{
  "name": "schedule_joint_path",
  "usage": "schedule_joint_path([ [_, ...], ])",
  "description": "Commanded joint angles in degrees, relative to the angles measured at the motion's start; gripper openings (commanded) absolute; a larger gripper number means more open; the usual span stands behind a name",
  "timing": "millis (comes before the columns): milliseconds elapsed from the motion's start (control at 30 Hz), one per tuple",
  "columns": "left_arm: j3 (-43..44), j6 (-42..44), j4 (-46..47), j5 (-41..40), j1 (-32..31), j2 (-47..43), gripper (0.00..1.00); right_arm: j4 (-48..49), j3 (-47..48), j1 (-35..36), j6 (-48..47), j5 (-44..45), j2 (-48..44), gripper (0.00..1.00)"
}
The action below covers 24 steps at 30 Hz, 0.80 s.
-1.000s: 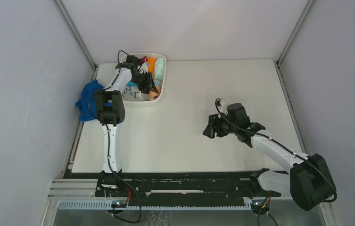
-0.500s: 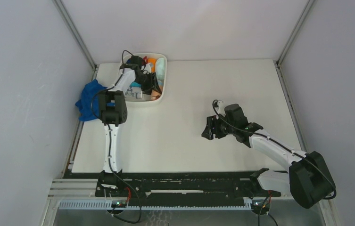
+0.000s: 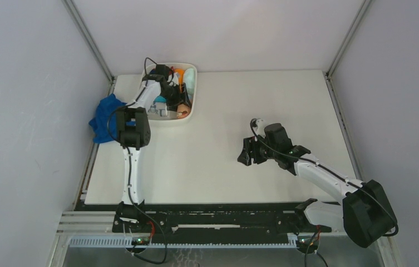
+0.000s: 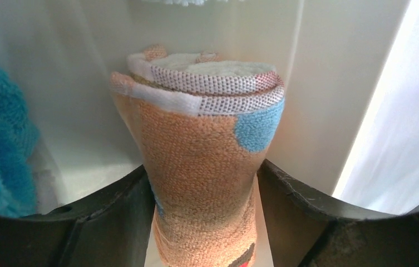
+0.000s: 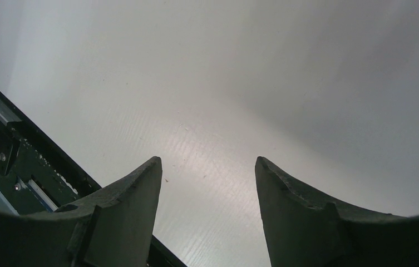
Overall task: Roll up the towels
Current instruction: Place the towel in the bin.
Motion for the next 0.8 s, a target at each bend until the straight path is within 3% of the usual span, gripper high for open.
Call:
schedule_joint_path([
  [0, -2.3, -2.3, 2.4, -3.1, -0.5, -7.0, 0.71, 1.5, 1.6, 0.7, -0.7, 0.9, -2.5, 0.62],
  [433, -6.9, -4.5, 5.3, -4.8, -0.5, -13.1, 0.74, 1.4, 1.5, 1.0, -0.7, 1.2, -3.5, 0.62],
  [767, -8.5, -4.7, 5.1, -5.6, -0.9, -8.6, 0.73, 1.6, 1.3, 1.2, -0.7, 1.2, -3.3, 0.62],
])
